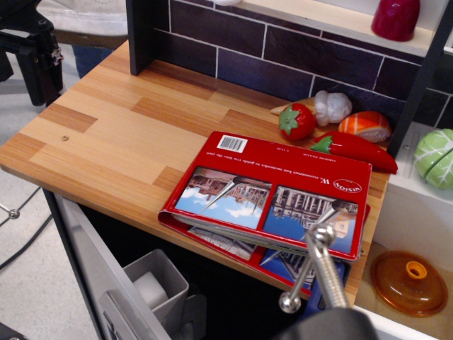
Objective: Open book
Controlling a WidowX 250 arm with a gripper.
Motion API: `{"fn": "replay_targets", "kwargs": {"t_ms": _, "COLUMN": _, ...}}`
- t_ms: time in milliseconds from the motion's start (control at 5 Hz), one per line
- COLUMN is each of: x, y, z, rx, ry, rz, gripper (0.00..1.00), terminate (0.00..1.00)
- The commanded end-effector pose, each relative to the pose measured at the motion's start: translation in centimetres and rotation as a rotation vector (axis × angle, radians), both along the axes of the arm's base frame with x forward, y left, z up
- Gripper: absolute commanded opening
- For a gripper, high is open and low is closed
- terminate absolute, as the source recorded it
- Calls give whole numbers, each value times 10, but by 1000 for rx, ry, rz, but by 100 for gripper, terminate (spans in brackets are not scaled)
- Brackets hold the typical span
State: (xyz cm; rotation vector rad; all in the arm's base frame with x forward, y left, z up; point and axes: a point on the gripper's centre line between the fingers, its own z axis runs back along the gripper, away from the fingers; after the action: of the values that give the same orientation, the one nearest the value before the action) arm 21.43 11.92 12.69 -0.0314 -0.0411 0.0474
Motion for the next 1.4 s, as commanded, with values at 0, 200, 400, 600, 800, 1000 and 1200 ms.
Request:
{"fn": "replay_targets", "kwargs": {"t_ms": 0, "x": 0, "y": 0, "z": 0, "rx": 0, "ry": 0, "rz": 0, "gripper": 100, "terminate": 0}}
{"fn": "replay_targets", "kwargs": {"t_ms": 200, "x": 16, "y": -34, "z": 12, "rx": -27, "ry": -11, "rz": 33, "gripper": 100, "terminate": 0}}
{"fn": "replay_targets", "kwargs": {"t_ms": 400, "x": 36, "y": -83, "z": 15, "rx": -64, "ry": 1, "rz": 59, "gripper": 100, "terminate": 0}}
{"fn": "replay_targets", "kwargs": {"t_ms": 600, "x": 62, "y": -131, "z": 16, "rx": -93, "ry": -11, "rz": 114, "gripper": 100, "terminate": 0}}
{"fn": "replay_targets", "kwargs": {"t_ms": 800, "x": 88, "y": -179, "z": 9, "rx": -106, "ry": -81, "rz": 198, "gripper": 100, "terminate": 0}}
{"fn": "replay_targets", "kwargs": {"t_ms": 1000, "x": 104, "y": -228, "z": -12, "rx": -75, "ry": -75, "rz": 230, "gripper": 100, "terminate": 0}}
{"fn": "replay_targets", "kwargs": {"t_ms": 1200, "x": 119, "y": -273, "z": -30, "rx": -43, "ry": -78, "rz": 249, "gripper": 100, "terminate": 0}}
